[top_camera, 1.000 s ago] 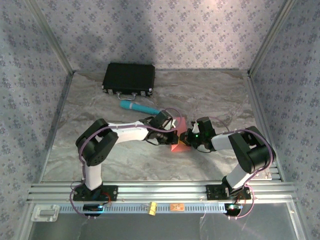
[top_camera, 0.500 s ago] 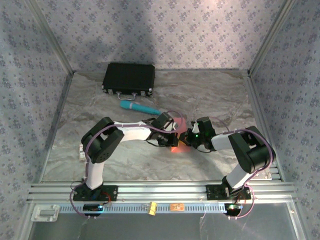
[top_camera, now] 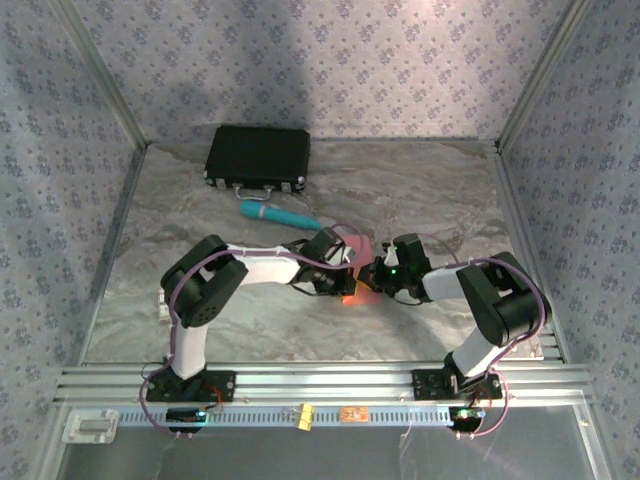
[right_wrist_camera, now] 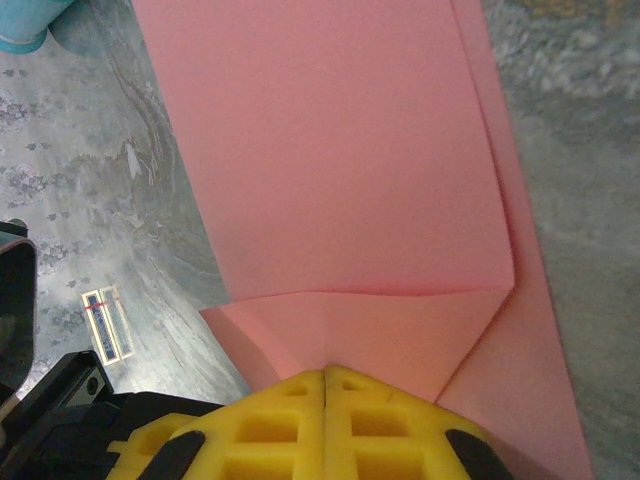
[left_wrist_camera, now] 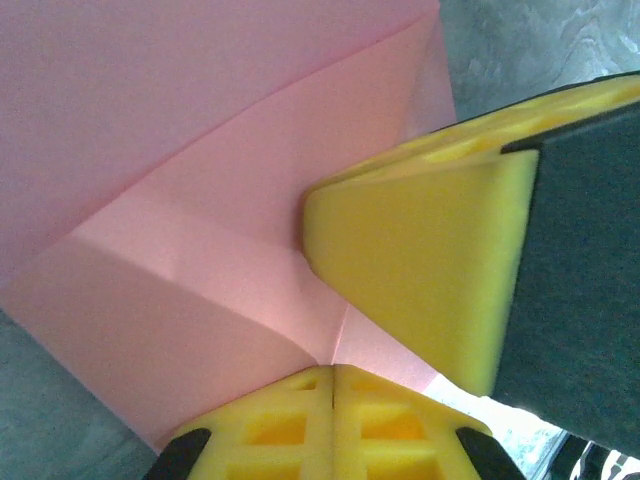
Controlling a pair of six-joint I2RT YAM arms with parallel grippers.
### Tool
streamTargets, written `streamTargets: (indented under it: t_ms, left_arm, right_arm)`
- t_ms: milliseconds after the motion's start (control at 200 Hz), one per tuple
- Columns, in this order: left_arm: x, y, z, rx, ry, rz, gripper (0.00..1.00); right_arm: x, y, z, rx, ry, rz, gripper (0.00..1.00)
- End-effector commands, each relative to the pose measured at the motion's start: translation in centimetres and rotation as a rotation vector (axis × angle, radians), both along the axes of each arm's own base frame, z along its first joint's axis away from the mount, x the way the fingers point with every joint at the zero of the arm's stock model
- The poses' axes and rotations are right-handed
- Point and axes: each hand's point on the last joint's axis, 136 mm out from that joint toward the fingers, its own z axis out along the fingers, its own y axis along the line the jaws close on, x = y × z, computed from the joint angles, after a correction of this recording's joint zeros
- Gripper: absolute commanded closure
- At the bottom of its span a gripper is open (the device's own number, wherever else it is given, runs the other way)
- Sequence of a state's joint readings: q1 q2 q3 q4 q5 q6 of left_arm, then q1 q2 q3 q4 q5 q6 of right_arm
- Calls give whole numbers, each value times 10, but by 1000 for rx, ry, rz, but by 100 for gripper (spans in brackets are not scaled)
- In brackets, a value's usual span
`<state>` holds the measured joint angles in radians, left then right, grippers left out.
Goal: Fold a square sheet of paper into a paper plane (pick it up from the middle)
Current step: Fold the triangle a second time at the center of the table.
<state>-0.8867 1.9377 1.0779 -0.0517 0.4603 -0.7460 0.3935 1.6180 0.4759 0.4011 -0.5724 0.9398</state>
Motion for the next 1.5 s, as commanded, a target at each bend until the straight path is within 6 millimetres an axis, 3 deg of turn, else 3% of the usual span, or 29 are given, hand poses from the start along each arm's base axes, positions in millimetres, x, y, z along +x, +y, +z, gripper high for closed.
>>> streamTargets:
  t_ms: [0, 550, 929, 1264, 1499]
  left_arm:
    - [-23, 14, -5, 45, 51, -28, 99]
    - [-43, 39, -14, 132, 24, -53, 98]
    - [-46, 42, -3, 128, -12, -75, 99]
    - [-20, 27, 47, -20, -140, -1, 99]
    - [0, 4, 48, -65, -110, 0, 98]
  right_arm:
    - [-21, -22, -40, -124, 130, -44, 99]
    - [-21, -22, -39, -123, 128, -45, 99]
    - [-21, -22, -38, -123, 128, -45, 99]
    - [-21, -22, -36, -121, 124, -44, 99]
    - [-20, -22, -34, -117, 120, -42, 99]
